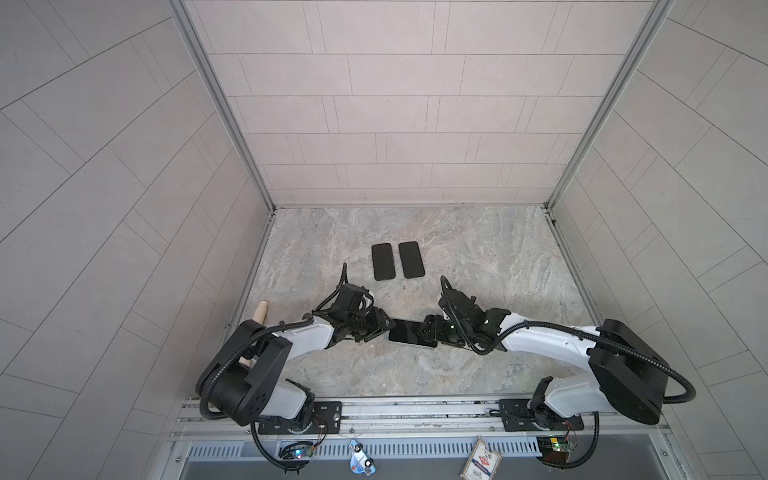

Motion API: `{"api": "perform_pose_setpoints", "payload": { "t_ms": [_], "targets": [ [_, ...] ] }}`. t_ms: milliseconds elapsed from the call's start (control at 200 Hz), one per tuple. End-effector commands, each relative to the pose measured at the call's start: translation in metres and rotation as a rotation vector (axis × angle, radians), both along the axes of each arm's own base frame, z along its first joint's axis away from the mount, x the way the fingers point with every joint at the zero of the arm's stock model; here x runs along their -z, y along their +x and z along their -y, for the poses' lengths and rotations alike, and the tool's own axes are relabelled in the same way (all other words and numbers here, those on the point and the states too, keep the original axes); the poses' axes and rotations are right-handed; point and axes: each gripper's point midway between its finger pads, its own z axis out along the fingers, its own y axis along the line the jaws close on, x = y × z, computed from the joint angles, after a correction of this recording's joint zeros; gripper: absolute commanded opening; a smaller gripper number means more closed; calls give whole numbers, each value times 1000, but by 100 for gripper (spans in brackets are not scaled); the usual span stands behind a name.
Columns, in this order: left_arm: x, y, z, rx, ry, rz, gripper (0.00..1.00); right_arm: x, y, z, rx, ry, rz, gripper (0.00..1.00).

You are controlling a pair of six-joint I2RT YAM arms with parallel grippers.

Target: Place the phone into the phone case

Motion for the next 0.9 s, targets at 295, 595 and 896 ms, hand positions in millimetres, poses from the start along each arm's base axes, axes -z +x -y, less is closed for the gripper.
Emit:
{"api": "perform_pose_setpoints", "payload": {
  "t_ms": [295, 595, 896],
  "targets": [
    [-5, 3, 5, 17, -16, 22, 50, 0, 2, -14, -7, 17, -1, 77],
    [-5, 3, 5, 16, -17, 19, 50, -2, 3, -19, -12, 28, 4, 77],
    [-4, 3, 6, 18, -20, 15, 50, -8, 9, -30, -17, 62, 11, 77]
  ]
}}
